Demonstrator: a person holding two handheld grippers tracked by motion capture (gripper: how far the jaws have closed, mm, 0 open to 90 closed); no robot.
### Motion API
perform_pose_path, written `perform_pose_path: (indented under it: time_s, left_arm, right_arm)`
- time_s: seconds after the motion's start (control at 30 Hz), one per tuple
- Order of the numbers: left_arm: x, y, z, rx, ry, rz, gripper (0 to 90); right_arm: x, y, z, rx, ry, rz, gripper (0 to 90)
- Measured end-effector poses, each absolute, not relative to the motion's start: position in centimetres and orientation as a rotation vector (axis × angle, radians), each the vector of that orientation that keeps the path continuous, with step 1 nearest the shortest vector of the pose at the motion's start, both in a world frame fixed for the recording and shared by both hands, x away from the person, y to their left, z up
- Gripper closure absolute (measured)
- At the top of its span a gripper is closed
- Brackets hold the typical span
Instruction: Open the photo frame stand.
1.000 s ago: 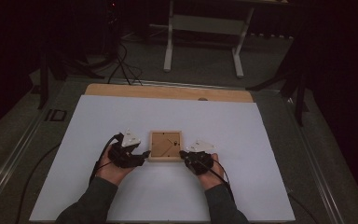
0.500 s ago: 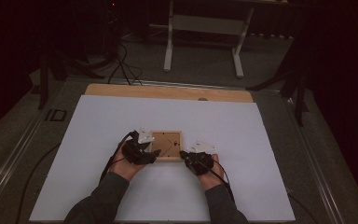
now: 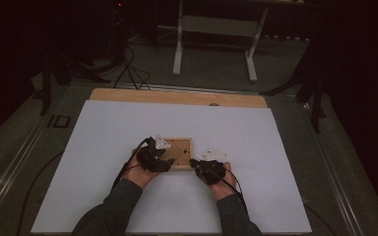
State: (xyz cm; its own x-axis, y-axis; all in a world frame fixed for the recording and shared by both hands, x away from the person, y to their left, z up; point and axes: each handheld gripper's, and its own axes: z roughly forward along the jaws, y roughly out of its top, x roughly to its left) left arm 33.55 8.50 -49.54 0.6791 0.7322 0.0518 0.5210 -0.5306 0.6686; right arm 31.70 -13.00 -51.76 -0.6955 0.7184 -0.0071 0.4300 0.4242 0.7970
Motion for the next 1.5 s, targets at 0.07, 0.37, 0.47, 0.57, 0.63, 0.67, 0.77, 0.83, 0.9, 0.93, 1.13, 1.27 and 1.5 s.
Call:
perform_pose_path:
  time_s: [0.07,0.37,0.47,0.57,0.63,0.67,0.77,0.83,0.9,0.93,1.13,1.27,1.5]
  left_arm:
    - [33.7,8.4,-49.7,2.263,0.964,0.434,45.2]
    - [34.2,8.1,-50.4,2.258,0.988,0.407,46.0]
    - [34.2,8.2,-50.4,2.256,0.987,0.385,49.0]
    - [34.3,8.2,-50.3,2.257,0.990,0.382,50.6]
    - [34.3,8.1,-50.2,2.271,0.994,0.387,51.0]
    - [34.3,8.0,-50.1,2.274,0.997,0.391,51.0]
    - [34.5,8.0,-49.6,2.267,1.003,0.381,51.1]
    - [34.6,8.1,-49.2,2.244,1.012,0.367,51.2]
    - [34.6,8.0,-48.7,2.232,1.009,0.374,51.2]
    - [34.6,7.9,-48.6,2.236,1.004,0.385,51.2]
    - [34.6,7.8,-48.7,2.251,1.008,0.385,50.6]
    - [34.4,7.8,-48.9,2.267,1.009,0.401,44.5]
    - [34.0,8.5,-49.6,2.284,1.022,0.374,44.9]
  right_arm:
    - [31.7,-13.0,-51.8,0.987,2.336,1.157,89.7]
    - [31.7,-13.0,-51.8,0.991,2.336,1.159,89.8]
    - [31.7,-13.0,-51.8,0.992,2.335,1.159,89.7]
    - [31.7,-13.0,-51.8,0.992,2.336,1.159,89.7]
    - [31.7,-13.0,-51.8,0.991,2.337,1.159,89.8]
    - [31.7,-13.0,-51.8,0.992,2.337,1.159,89.8]
    - [31.7,-13.0,-51.8,0.990,2.338,1.160,89.7]
    - [31.7,-13.0,-51.8,0.990,2.338,1.161,89.8]
    - [31.7,-13.0,-51.8,0.990,2.339,1.161,89.8]
    - [31.7,-13.0,-51.8,0.989,2.338,1.161,89.7]
    - [31.7,-13.0,-51.8,0.988,2.338,1.161,89.8]
    - [31.7,-13.0,-51.8,0.990,2.339,1.161,89.7]
    - [31.7,-13.0,-51.8,0.990,2.340,1.162,89.8]
